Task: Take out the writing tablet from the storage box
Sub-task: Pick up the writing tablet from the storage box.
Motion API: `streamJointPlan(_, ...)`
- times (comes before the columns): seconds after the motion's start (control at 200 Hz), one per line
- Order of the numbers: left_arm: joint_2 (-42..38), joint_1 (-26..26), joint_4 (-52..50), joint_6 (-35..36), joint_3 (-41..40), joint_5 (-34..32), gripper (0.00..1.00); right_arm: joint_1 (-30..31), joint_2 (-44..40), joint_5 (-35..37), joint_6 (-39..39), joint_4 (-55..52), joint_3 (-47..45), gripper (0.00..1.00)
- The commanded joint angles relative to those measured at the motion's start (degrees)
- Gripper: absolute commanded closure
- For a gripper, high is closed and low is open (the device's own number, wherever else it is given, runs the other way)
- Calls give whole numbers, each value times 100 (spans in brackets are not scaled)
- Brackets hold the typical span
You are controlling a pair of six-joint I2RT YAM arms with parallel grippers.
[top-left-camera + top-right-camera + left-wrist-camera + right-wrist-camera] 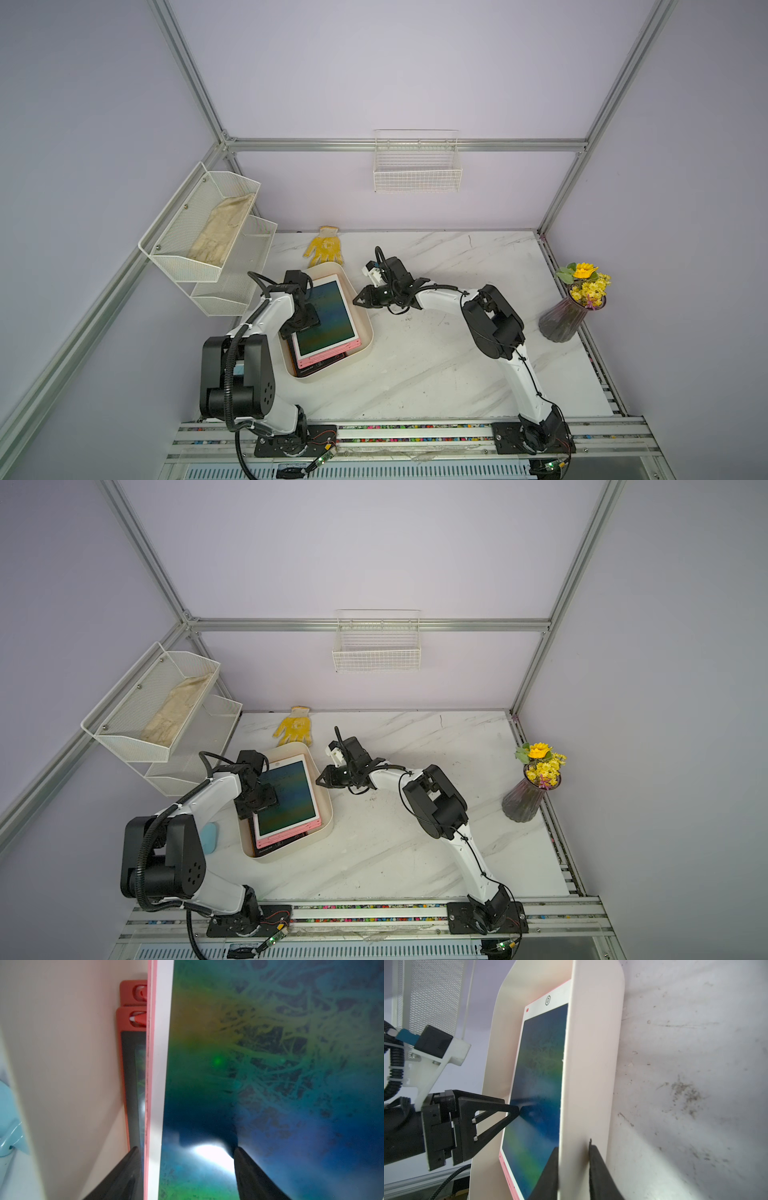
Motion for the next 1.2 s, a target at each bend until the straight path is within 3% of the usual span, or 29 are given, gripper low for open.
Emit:
streamJointPlan(0.0, 64, 38, -18, -23, -103, 12, 32, 36, 160, -329, -84, -22, -149, 75)
streamJointPlan(0.435, 195, 33, 203, -26, -334, 133, 33, 12, 124, -379, -118, -1, -104, 75)
streamJointPlan(0.75, -247, 149, 236, -272, -613, -3, 27, 3, 106, -346, -117, -31, -46, 74)
streamJointPlan(1.195, -25, 161, 558, -202, -699, 400, 31, -5, 81, -362, -129, -30, -47, 75)
